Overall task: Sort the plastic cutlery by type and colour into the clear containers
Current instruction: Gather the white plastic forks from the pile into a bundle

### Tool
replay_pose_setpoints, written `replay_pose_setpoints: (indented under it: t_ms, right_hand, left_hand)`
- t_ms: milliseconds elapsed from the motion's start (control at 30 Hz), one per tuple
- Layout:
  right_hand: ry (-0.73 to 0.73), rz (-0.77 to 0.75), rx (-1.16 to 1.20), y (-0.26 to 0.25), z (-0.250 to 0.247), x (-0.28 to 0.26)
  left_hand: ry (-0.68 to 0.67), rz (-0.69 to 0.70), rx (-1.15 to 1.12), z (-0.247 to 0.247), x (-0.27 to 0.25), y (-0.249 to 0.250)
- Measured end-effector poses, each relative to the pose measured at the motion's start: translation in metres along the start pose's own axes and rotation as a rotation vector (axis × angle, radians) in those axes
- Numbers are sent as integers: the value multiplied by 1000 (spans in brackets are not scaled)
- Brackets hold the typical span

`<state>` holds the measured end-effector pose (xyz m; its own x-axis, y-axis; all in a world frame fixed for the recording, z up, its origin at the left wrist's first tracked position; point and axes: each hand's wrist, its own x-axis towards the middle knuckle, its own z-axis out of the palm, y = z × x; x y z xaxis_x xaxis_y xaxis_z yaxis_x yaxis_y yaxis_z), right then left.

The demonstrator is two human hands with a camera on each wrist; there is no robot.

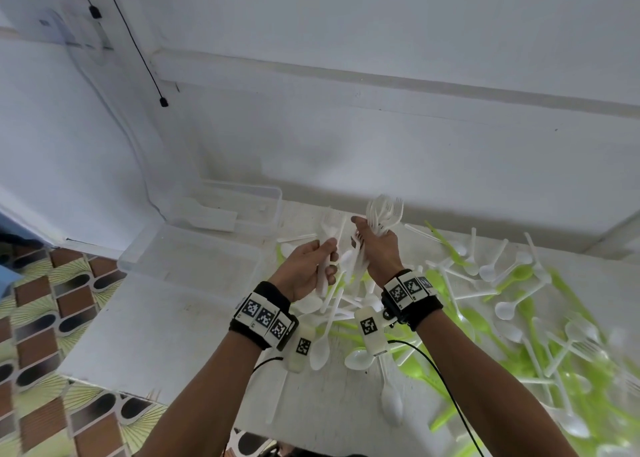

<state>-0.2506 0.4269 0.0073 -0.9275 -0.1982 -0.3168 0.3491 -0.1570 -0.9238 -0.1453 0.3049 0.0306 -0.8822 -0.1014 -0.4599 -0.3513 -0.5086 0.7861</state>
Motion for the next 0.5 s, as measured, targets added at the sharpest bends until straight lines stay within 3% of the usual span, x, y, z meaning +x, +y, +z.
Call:
replay_pose_setpoints:
  t_ms: [233, 500]
  right_hand:
    - [6, -162, -21, -3, -6, -2]
    - [-42, -198, 37, -4, -10, -4]
  left_hand:
    - [-31, -99, 0, 8, -4, -8]
    - [-176, -180, 10, 8, -7, -1]
